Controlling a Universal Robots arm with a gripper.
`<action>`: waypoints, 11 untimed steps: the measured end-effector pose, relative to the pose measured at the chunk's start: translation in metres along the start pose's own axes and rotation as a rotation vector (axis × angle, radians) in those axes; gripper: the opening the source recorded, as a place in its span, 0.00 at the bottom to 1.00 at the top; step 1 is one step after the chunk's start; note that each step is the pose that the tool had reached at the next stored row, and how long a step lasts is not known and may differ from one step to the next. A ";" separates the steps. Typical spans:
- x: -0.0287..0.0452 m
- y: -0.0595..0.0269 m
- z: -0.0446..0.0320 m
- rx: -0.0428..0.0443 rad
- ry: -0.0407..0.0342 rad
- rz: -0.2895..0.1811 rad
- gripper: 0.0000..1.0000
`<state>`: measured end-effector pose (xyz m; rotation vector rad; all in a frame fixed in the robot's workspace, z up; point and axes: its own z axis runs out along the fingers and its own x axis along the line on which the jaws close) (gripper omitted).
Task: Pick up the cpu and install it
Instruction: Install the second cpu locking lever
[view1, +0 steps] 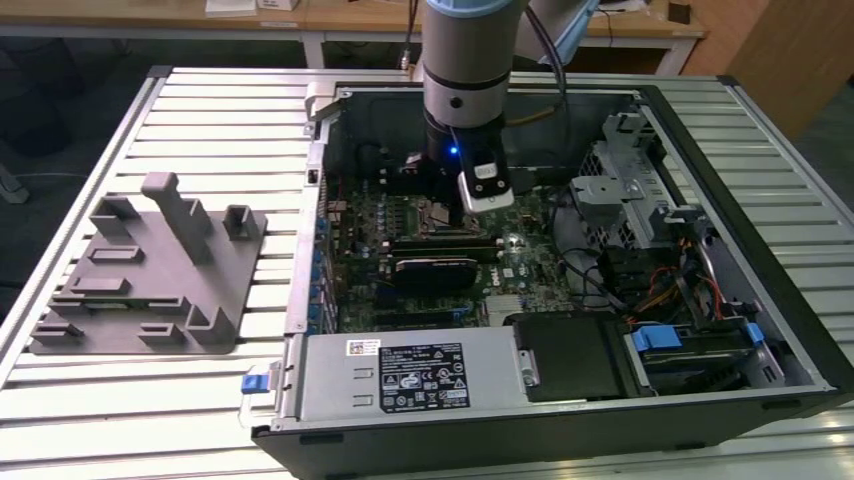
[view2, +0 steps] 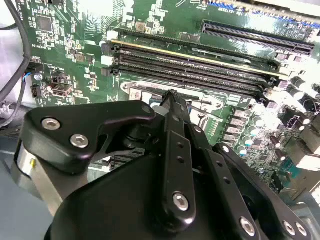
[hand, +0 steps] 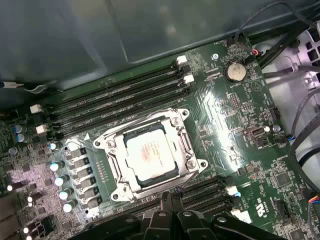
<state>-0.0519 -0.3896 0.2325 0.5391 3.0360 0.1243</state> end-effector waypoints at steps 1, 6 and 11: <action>-0.0001 -0.0004 0.0000 0.0000 0.0000 -0.001 0.11; -0.0002 -0.0006 0.0000 -0.0002 0.0006 -0.007 0.11; -0.0002 -0.0007 0.0000 -0.0002 0.0006 -0.007 0.11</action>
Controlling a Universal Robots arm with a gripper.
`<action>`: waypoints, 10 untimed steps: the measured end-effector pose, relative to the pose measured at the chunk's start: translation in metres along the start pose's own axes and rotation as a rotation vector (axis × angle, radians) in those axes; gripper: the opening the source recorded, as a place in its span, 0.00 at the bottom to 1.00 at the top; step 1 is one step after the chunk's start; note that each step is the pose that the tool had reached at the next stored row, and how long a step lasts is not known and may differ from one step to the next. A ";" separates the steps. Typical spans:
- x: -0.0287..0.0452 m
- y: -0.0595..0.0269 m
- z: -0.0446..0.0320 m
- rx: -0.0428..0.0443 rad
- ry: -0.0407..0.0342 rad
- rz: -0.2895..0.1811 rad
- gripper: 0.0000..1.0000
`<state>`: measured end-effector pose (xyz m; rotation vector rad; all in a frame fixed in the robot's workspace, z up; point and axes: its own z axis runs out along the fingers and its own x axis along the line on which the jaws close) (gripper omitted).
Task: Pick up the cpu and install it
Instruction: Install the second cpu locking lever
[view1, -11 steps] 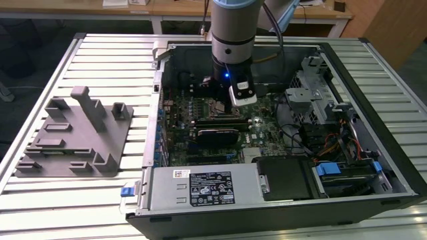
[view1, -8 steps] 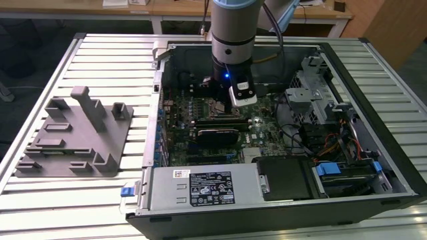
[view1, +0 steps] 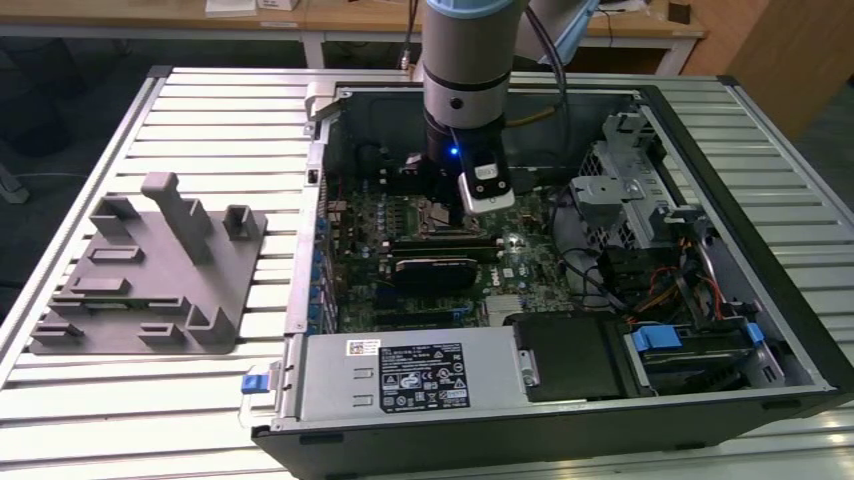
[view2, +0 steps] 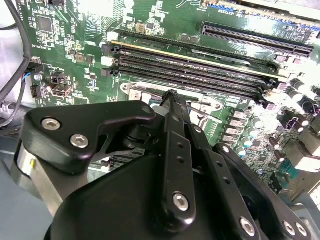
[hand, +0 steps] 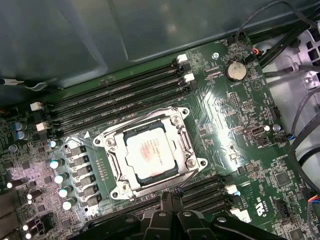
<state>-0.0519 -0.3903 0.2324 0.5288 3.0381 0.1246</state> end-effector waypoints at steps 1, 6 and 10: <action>0.0000 0.0000 0.0000 0.0000 0.0000 0.000 0.11; 0.0000 -0.0001 0.0000 -0.0003 0.0006 -0.006 0.11; -0.0001 -0.0003 0.0002 -0.0017 0.0038 -0.043 0.11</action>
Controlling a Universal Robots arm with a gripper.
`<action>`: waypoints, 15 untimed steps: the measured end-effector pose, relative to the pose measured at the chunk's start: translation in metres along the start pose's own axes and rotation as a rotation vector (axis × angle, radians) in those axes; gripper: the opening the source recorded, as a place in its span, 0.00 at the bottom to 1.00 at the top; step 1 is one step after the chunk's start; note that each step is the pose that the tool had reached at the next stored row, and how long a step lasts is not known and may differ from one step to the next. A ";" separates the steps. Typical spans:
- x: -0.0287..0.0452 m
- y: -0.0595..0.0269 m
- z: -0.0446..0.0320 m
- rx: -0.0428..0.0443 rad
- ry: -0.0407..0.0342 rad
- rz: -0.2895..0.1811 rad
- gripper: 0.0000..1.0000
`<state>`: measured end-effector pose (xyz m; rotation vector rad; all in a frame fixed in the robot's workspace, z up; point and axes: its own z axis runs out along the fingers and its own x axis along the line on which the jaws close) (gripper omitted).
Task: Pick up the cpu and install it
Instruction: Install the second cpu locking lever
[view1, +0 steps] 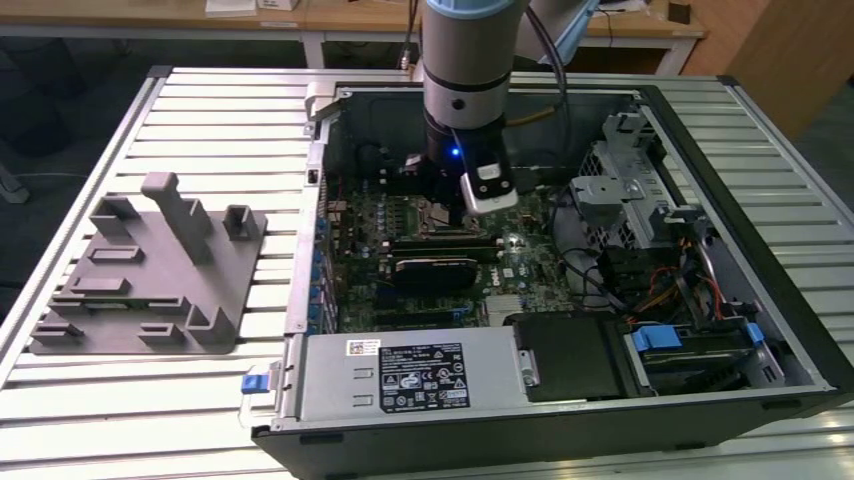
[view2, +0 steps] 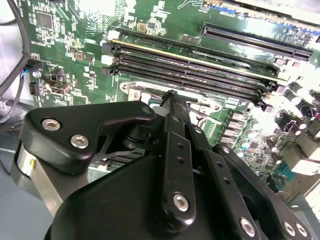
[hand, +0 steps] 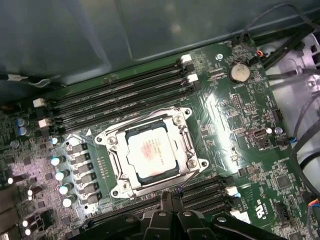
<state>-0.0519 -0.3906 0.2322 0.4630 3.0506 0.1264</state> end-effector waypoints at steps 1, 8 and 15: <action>0.0000 0.0000 0.0000 -0.0005 0.0010 -0.011 0.11; 0.0025 -0.0009 0.0002 -0.0040 0.0090 -0.101 0.11; 0.0043 -0.0019 0.0010 -0.0037 0.0085 -0.095 0.11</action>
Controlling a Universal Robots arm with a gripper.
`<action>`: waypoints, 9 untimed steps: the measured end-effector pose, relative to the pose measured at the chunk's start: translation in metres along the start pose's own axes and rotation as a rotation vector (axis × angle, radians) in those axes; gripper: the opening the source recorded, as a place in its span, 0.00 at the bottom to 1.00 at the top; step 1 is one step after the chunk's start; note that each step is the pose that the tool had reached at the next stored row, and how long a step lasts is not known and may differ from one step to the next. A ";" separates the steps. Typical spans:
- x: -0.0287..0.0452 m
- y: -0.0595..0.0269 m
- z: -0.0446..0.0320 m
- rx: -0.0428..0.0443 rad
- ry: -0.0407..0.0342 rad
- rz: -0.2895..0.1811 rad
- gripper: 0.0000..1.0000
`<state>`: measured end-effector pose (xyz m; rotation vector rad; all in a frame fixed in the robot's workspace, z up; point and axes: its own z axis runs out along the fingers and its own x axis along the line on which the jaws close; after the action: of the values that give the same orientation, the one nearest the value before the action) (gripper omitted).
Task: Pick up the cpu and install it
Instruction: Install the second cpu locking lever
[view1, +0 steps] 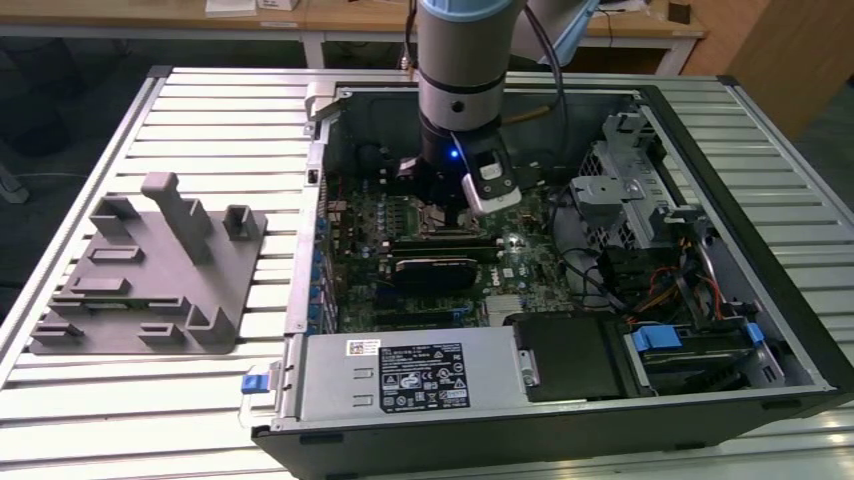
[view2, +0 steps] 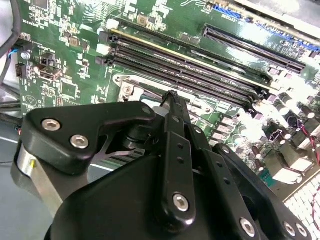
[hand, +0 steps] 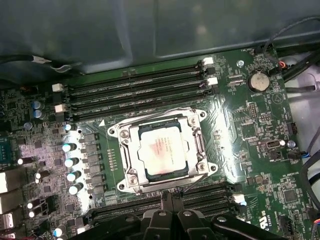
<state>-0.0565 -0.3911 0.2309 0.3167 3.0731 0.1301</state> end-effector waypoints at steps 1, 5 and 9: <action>0.0000 -0.0002 0.0003 0.0003 -0.0007 0.007 0.11; 0.0004 -0.0006 0.0011 0.0019 -0.0035 0.040 0.11; 0.0029 -0.0012 0.0016 0.0023 -0.0055 0.060 0.11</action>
<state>-0.0596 -0.3915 0.2290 0.4090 3.0596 0.1278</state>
